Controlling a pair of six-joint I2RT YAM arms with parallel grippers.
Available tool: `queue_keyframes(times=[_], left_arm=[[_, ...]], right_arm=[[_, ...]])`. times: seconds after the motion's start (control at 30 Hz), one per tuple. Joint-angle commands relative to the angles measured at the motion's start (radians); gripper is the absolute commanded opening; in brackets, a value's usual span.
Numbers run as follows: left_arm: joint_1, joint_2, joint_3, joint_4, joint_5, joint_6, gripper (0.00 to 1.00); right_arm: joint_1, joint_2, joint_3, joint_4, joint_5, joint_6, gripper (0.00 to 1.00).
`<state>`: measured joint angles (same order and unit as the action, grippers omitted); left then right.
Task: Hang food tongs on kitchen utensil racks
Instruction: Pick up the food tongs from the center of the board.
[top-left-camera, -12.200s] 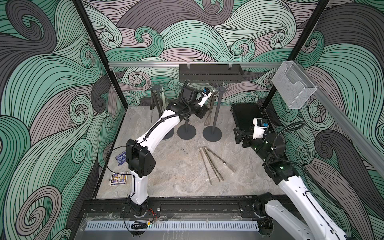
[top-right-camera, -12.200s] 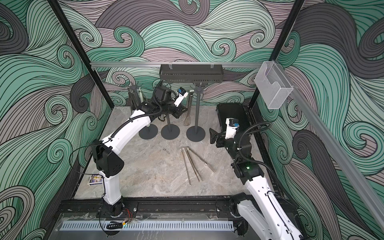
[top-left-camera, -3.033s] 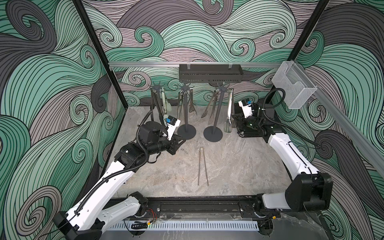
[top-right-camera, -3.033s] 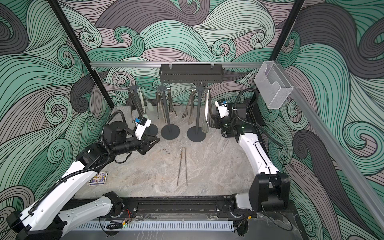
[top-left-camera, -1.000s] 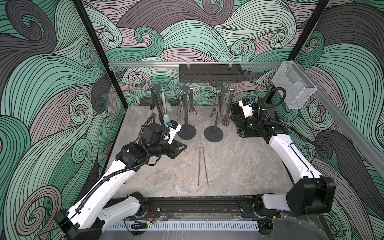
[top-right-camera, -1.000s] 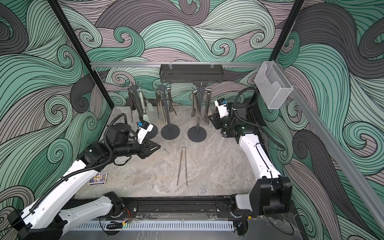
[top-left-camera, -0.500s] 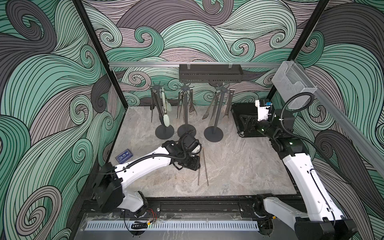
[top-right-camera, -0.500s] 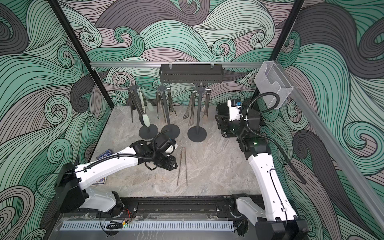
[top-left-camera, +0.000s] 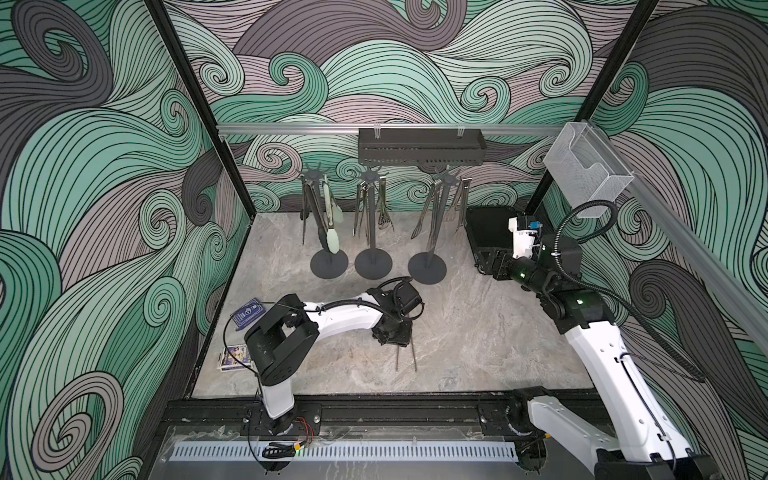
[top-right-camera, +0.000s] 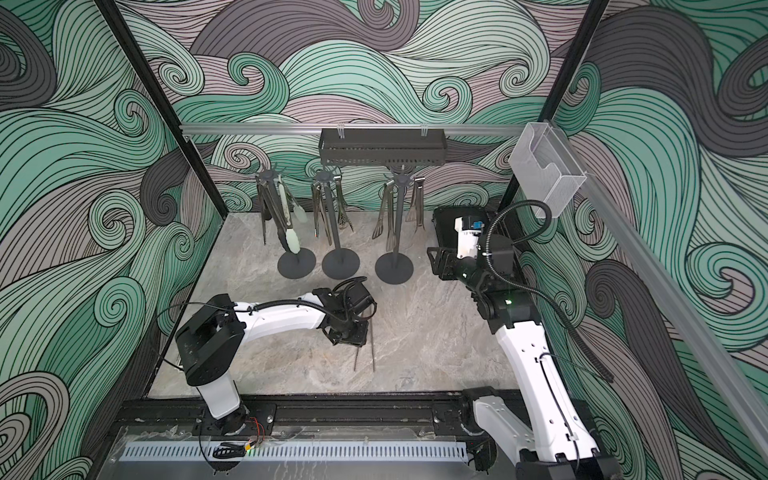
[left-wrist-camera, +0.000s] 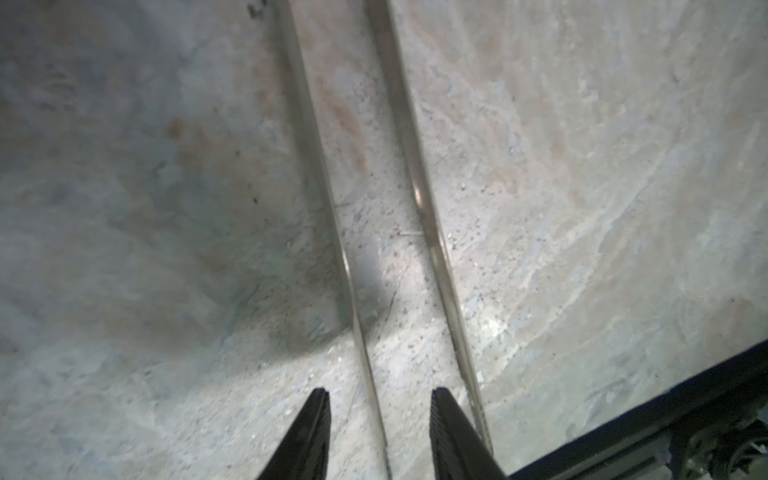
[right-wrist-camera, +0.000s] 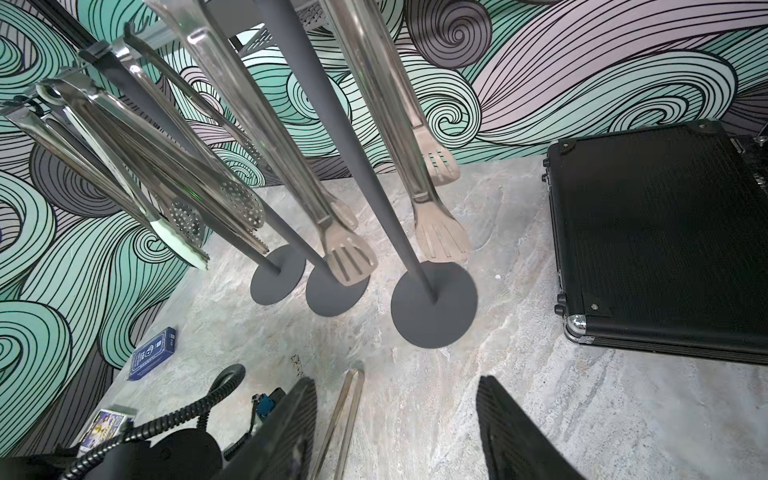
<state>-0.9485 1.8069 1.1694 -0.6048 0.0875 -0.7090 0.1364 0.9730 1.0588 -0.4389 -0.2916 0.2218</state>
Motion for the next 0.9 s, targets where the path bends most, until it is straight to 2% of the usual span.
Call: queue_keyframes(times=[0.0,0.23,0.5,0.7,0.87], left_arm=[[-0.010,0.050,0.050,-0.011,-0.080,-0.022,0.41],[-0.011,0.088,0.050,-0.035,-0.168,-0.031,0.37],[-0.028,0.123,0.042,-0.034,-0.198,-0.045,0.19],[-0.047,0.143,0.041,-0.044,-0.220,-0.059,0.00],[-0.059,0.098,0.033,-0.049,-0.250,-0.074,0.00]], right_arm=[[0.003,-0.016,-0.006,-0.002,0.001,0.007,0.63],[0.003,-0.015,-0.016,0.002,0.000,0.004,0.63],[0.002,-0.023,-0.019,-0.006,0.009,0.000,0.63],[0.003,-0.043,-0.022,-0.016,0.028,-0.004,0.63],[0.003,-0.056,-0.022,-0.022,0.041,-0.006,0.64]])
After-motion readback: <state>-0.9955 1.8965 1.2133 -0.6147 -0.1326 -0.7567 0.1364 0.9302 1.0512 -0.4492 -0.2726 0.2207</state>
